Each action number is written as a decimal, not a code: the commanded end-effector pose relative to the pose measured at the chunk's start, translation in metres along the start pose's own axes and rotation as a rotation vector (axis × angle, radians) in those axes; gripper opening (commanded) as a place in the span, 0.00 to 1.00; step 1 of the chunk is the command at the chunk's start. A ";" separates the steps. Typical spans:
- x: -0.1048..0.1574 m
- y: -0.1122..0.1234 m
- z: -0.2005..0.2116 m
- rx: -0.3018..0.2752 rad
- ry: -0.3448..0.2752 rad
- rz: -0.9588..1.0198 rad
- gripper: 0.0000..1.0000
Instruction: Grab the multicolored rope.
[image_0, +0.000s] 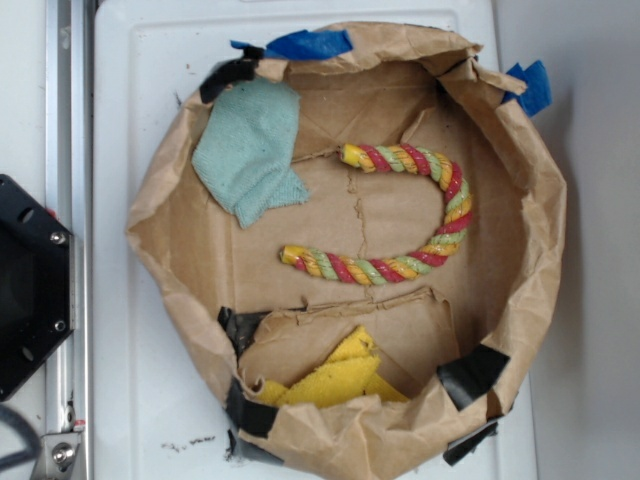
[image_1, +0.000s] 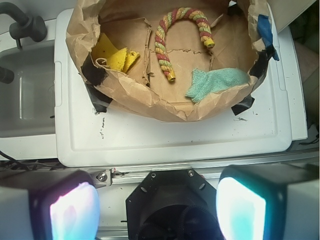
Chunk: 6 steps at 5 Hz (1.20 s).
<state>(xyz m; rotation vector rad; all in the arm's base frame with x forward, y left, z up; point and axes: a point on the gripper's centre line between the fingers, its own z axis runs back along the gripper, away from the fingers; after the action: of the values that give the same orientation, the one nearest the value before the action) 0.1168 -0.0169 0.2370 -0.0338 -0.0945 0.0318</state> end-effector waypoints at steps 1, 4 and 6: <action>0.000 0.000 0.000 0.000 0.000 0.000 1.00; 0.130 0.006 -0.050 -0.111 -0.077 0.186 1.00; 0.154 0.007 -0.098 -0.096 -0.074 0.272 1.00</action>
<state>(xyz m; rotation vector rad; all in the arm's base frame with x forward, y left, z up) 0.2755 -0.0118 0.1430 -0.1379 -0.1225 0.3139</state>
